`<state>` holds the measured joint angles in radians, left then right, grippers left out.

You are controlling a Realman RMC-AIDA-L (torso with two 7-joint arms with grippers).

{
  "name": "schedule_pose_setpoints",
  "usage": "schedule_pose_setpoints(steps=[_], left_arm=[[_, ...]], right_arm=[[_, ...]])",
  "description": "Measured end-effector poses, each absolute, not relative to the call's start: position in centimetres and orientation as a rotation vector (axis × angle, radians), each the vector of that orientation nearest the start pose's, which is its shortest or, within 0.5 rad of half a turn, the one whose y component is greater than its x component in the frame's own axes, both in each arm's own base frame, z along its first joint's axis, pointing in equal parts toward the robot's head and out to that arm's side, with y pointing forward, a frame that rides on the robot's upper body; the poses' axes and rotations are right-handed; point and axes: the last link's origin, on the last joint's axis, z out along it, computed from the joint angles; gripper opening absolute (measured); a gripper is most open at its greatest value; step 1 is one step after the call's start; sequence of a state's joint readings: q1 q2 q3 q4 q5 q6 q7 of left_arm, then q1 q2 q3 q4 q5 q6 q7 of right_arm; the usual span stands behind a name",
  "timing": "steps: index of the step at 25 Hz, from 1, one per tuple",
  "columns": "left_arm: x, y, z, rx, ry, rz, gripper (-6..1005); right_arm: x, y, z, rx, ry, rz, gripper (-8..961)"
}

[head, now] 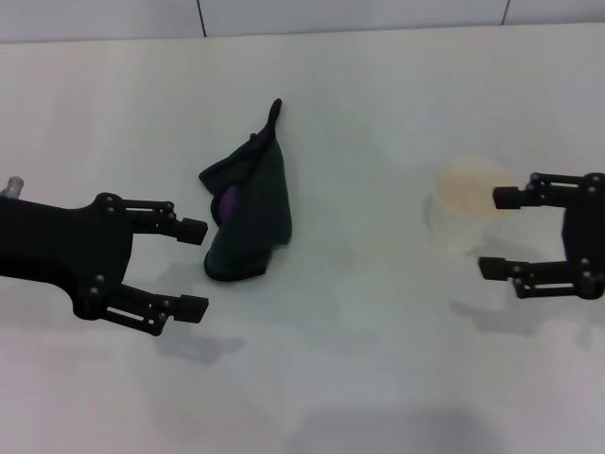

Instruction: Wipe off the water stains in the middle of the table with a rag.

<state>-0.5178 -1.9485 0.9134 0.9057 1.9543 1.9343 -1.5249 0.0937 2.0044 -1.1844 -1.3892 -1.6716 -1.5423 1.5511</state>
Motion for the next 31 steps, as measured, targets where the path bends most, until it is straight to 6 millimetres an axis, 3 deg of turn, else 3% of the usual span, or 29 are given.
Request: schedule_pose_setpoints(steps=[11,31], left_arm=[[-23.0,30.1,5.5,-3.161,-0.374,-0.520,887],[-22.9,30.3,4.7,-3.140,-0.366,-0.534,887]], right_arm=[[24.4,26.4,7.2,-2.749,0.292,0.499,795],[24.2,27.0,6.7,-2.754,0.297,0.516,795]])
